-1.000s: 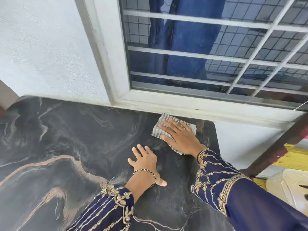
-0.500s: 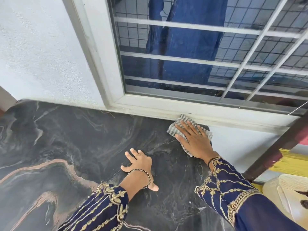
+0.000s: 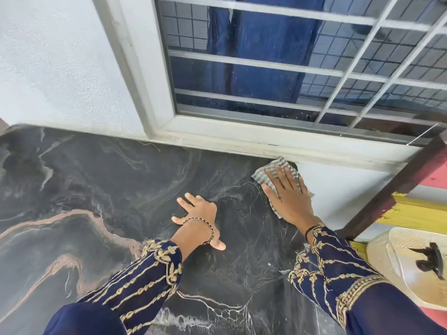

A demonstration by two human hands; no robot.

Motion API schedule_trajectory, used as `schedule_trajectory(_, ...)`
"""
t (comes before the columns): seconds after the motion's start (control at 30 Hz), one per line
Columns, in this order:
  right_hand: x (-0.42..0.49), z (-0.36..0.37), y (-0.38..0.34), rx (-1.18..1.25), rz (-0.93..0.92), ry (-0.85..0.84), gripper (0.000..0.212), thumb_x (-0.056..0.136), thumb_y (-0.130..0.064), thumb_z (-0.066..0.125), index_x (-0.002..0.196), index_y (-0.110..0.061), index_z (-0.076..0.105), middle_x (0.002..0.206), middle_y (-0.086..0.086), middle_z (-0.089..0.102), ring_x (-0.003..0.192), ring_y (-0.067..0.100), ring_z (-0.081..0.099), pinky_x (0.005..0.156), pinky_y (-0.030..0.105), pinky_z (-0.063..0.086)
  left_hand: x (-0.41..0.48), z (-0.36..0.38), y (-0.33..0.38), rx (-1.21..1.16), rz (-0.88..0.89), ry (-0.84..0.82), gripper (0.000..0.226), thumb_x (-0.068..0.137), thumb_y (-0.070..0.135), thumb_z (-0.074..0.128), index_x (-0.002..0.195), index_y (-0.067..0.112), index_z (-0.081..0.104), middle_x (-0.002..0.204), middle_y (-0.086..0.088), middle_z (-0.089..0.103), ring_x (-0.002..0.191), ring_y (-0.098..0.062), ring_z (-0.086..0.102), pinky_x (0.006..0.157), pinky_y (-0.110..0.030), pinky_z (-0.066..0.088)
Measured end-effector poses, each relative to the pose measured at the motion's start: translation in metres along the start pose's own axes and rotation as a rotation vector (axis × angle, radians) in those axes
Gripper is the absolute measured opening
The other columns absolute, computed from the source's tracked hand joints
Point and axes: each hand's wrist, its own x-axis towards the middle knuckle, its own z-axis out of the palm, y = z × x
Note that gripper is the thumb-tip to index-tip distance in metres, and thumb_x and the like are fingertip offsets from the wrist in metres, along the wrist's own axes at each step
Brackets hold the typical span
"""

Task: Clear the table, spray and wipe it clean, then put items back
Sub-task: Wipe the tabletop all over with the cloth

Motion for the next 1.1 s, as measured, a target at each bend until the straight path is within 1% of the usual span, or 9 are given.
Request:
schedule_trajectory(0.23, -0.068, 0.011, -0.021, -0.016, -0.094, -0.016, 0.054, 0.1, -0.064, 0.009, 0.148, -0.053, -0.012, 0.165, -0.019, -0.016, 0.153, 0.006, -0.018, 0.122, 0.039, -0.016, -0.015, -0.002, -0.001, -0.039, 0.011, 0.037, 0.145, 0.056, 0.058, 0.084, 0.148, -0.007, -0.007, 0.153, -0.039, -0.006, 0.139, -0.061, 0.0, 0.103, -0.07, 0.031)
schedule_trajectory(0.33, -0.1, 0.024, -0.028, -0.027, -0.126, -0.006, 0.058, 0.1, -0.064, 0.009, 0.155, -0.05, -0.004, 0.167, -0.018, -0.012, 0.154, 0.008, -0.015, 0.124, 0.041, -0.011, -0.02, 0.007, -0.006, -0.201, 0.055, 0.089, 0.136, 0.058, 0.051, 0.087, 0.152, 0.004, 0.002, 0.158, -0.025, -0.005, 0.144, -0.051, -0.003, 0.106, -0.072, 0.023)
schedule_trajectory(0.43, -0.137, 0.033, -0.036, -0.027, -0.166, 0.006, 0.065, 0.096, -0.068, -0.002, 0.158, -0.048, 0.002, 0.168, -0.017, -0.009, 0.155, 0.009, -0.012, 0.126, 0.043, -0.009, -0.033, 0.035, -0.014, -0.263, 0.152, 0.324, 0.1, 0.069, 0.05, 0.08, 0.146, 0.01, 0.029, 0.156, -0.013, 0.02, 0.148, -0.033, 0.009, 0.109, -0.069, 0.022)
schedule_trajectory(0.53, -0.19, 0.045, -0.046, -0.066, -0.205, 0.013, 0.071, 0.093, -0.069, -0.012, 0.158, -0.047, 0.005, 0.168, -0.015, -0.005, 0.156, 0.012, -0.008, 0.126, 0.045, -0.006, -0.057, 0.093, -0.016, -0.19, 0.277, 0.65, 0.05, 0.094, 0.039, 0.055, 0.137, 0.013, 0.048, 0.151, -0.007, 0.038, 0.147, -0.024, 0.021, 0.116, -0.06, 0.015)
schedule_trajectory(0.67, -0.263, 0.065, -0.051, -0.14, -0.209, 0.063, 0.057, 0.104, -0.059, 0.014, 0.159, -0.042, 0.017, 0.169, -0.009, 0.01, 0.157, 0.015, 0.007, 0.126, 0.049, 0.01, -0.106, 0.17, -0.017, -0.411, 0.426, 0.925, 0.022, 0.085, 0.011, 0.062, 0.104, 0.016, 0.071, 0.123, -0.004, 0.067, 0.126, -0.023, 0.055, 0.111, -0.051, 0.035)
schedule_trajectory(0.77, -0.318, 0.08, -0.055, -0.121, -0.2, 0.095, 0.056, 0.106, -0.056, 0.02, 0.158, -0.038, 0.025, 0.168, -0.006, 0.017, 0.156, 0.017, 0.014, 0.124, 0.05, 0.017, -0.145, 0.211, -0.023, -0.488, 0.491, 0.999, 0.02, 0.081, 0.013, 0.058, 0.09, 0.019, 0.074, 0.109, -0.001, 0.073, 0.112, -0.022, 0.065, 0.101, -0.046, 0.046)
schedule_trajectory(0.87, -0.369, 0.087, -0.06, -0.12, -0.195, 0.112, 0.057, 0.106, -0.058, 0.021, 0.158, -0.036, 0.025, 0.168, -0.005, 0.017, 0.156, 0.018, 0.015, 0.124, 0.05, 0.017, -0.18, 0.239, -0.042, -0.488, 0.51, 0.964, 0.022, 0.082, 0.018, 0.053, 0.087, 0.023, 0.074, 0.107, 0.004, 0.073, 0.111, -0.018, 0.065, 0.103, -0.041, 0.043)
schedule_trajectory(1.0, -0.412, 0.096, -0.069, -0.095, -0.126, 0.081, 0.06, 0.105, -0.061, 0.018, 0.159, -0.035, 0.019, 0.168, -0.002, 0.017, 0.156, 0.021, 0.012, 0.125, 0.051, 0.014, -0.21, 0.271, -0.076, -0.545, 0.475, 0.924, 0.033, 0.085, 0.026, 0.041, 0.086, 0.023, 0.074, 0.105, 0.008, 0.073, 0.109, -0.015, 0.064, 0.105, -0.038, 0.037)
schedule_trajectory(1.1, -0.426, 0.101, -0.083, -0.056, -0.038, 0.067, 0.058, 0.105, -0.059, 0.011, 0.159, -0.041, 0.005, 0.169, -0.005, 0.008, 0.157, 0.02, 0.007, 0.125, 0.047, 0.005, -0.221, 0.286, -0.101, -0.559, 0.463, 0.896, 0.035, 0.085, 0.028, 0.039, 0.086, 0.023, 0.074, 0.104, 0.008, 0.073, 0.109, -0.015, 0.064, 0.103, -0.04, 0.041)
